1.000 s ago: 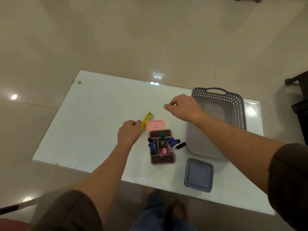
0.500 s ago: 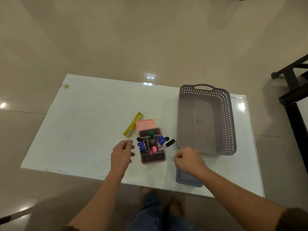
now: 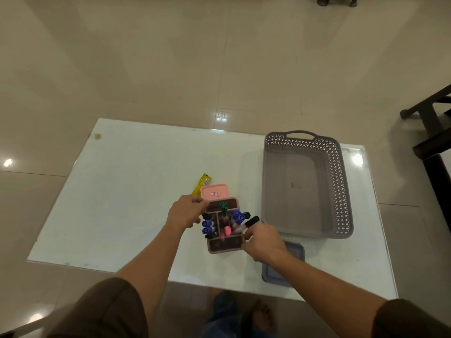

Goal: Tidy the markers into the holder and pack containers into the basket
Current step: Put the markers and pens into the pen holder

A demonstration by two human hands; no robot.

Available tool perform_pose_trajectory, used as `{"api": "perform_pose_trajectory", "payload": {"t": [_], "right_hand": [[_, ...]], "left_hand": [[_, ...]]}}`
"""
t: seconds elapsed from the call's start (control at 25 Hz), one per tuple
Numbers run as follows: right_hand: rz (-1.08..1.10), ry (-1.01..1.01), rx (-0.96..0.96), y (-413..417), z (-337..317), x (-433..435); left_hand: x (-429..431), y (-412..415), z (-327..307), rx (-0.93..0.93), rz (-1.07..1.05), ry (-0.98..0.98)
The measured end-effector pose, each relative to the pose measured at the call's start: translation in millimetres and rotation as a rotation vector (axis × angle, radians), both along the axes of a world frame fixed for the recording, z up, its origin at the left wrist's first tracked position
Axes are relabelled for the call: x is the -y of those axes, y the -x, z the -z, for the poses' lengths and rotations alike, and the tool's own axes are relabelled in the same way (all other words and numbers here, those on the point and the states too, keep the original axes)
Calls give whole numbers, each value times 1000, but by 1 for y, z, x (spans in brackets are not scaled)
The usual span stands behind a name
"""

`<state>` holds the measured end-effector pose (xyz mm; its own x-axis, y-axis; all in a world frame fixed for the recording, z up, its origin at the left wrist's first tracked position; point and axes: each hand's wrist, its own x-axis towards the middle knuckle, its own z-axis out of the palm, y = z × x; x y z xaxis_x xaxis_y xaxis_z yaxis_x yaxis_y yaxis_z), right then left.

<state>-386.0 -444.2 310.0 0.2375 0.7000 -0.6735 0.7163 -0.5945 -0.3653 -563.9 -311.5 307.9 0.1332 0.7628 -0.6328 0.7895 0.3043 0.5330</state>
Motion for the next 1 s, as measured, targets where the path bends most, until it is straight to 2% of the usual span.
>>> {"api": "perform_pose_trajectory", "payload": {"t": [0.24,0.4,0.52,0.6,0.72,0.88,1.0], "right_hand": [[-3,-6,17,-1,2,-7],[21,-15,8,8,0,-14],[143,33,-53,21,1,-8],[221,88,-168,30,1,-3],[268,87,-242,40,6,-4],[256,46,-167,41,3,-21],[214,10,-138,29,-18,-53]], "left_hand": [[-1,31,-3,-237,294,-87],[14,69,-5,-338,287,96],[33,91,-3,-366,281,192],[45,100,1,-394,315,46],[51,100,2,-313,361,-160],[45,92,-5,-401,473,-230],[23,90,-23,-369,429,-224]]}}
